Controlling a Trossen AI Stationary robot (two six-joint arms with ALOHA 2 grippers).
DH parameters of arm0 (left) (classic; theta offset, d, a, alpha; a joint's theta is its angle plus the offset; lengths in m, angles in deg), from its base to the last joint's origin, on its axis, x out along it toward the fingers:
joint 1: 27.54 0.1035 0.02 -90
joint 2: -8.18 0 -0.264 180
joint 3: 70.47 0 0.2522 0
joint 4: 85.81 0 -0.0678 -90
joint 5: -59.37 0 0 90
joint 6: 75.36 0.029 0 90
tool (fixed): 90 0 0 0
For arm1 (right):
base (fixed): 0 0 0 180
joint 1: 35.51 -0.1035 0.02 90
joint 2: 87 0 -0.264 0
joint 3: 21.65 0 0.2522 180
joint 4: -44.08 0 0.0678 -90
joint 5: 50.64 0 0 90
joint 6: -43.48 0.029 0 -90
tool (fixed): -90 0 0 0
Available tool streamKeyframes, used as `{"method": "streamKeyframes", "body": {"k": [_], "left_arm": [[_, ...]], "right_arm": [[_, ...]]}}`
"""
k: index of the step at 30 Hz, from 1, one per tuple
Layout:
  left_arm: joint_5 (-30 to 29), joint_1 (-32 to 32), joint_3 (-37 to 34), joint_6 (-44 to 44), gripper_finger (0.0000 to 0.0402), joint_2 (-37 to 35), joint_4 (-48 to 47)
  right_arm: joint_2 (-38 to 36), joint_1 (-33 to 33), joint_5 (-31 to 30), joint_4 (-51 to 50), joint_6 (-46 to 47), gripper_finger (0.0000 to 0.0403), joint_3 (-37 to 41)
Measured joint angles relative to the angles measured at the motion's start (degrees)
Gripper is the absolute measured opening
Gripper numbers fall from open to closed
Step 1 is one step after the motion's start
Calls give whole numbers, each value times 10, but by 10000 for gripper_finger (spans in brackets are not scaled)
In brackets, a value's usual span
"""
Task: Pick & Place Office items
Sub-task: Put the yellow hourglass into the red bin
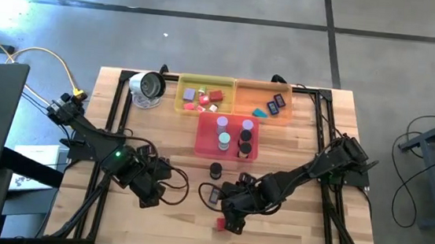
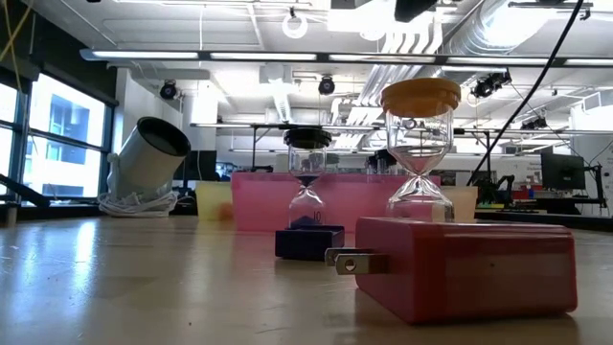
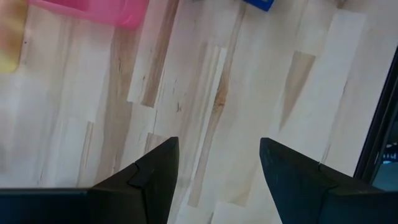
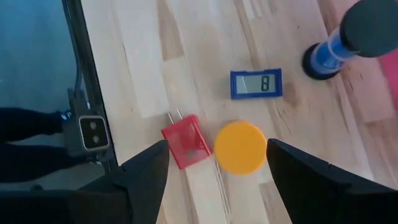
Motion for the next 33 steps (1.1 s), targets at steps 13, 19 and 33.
{"method": "streamKeyframes", "body": {"k": [13,19,33], "left_arm": [[-5,-14,0,6,217,14,3],[-5,-25,0,9,217,20,2],[-6,-30,0,10,217,22,2]], "right_arm": [[0,0,-16,53,-3,258,58],[0,0,-31,59,-4,258,81],[0,-1,-44,69,-32,258,89]]}}
